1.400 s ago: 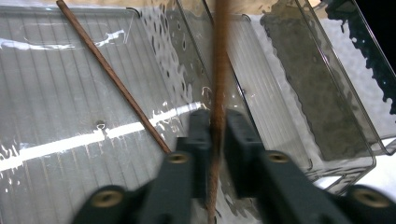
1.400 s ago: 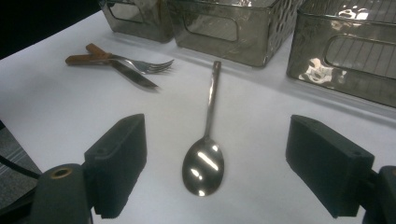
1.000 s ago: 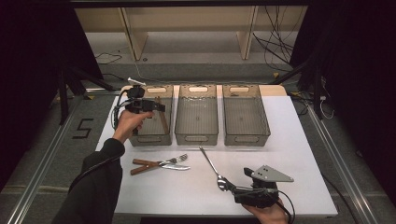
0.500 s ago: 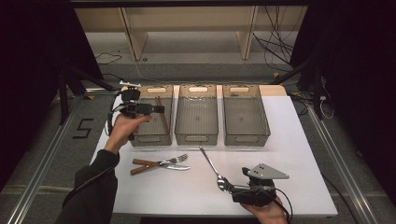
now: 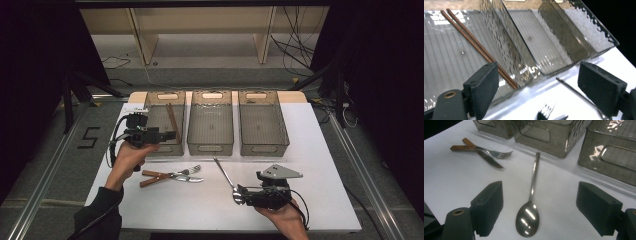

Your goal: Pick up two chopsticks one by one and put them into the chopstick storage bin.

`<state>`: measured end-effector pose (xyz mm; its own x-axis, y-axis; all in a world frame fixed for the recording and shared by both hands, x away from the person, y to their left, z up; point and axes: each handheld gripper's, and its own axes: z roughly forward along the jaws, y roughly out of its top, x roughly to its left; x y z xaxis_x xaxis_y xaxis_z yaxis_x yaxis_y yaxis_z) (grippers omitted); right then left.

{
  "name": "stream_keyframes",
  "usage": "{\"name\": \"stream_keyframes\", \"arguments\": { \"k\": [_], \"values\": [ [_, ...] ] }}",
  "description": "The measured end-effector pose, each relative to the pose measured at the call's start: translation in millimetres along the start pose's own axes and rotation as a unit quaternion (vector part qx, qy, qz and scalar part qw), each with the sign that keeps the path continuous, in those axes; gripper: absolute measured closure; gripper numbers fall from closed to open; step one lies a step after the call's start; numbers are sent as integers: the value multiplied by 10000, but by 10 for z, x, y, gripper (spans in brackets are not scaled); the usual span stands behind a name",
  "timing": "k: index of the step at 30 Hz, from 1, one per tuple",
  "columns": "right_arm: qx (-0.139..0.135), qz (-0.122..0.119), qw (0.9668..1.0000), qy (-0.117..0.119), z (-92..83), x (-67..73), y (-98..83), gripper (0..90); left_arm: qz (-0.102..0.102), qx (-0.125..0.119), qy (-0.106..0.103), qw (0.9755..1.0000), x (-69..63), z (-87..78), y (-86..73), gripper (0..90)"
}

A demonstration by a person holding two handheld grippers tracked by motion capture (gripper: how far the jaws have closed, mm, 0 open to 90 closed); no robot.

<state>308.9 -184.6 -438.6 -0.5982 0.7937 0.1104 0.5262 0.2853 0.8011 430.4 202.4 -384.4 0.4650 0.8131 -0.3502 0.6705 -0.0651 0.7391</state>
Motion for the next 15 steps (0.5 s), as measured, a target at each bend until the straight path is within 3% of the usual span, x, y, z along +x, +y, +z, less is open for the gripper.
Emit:
{"name": "stream_keyframes", "arguments": {
  "k": [5, 11, 15],
  "values": [
    [90, 39, 10000, -3, 33, -31, 31, 233, 16, -101, -97, 9999, -54, -33, -190, 170],
    [381, -38, 9993, 15, 123, -29, 88, 239, 292, -26, -288, 9992, -159, 21, -465, 162],
    [472, -86, 9988, 30, 185, -17, 132, 257, 353, -83, -394, 9986, -199, 35, -636, 162]
  ]
}}
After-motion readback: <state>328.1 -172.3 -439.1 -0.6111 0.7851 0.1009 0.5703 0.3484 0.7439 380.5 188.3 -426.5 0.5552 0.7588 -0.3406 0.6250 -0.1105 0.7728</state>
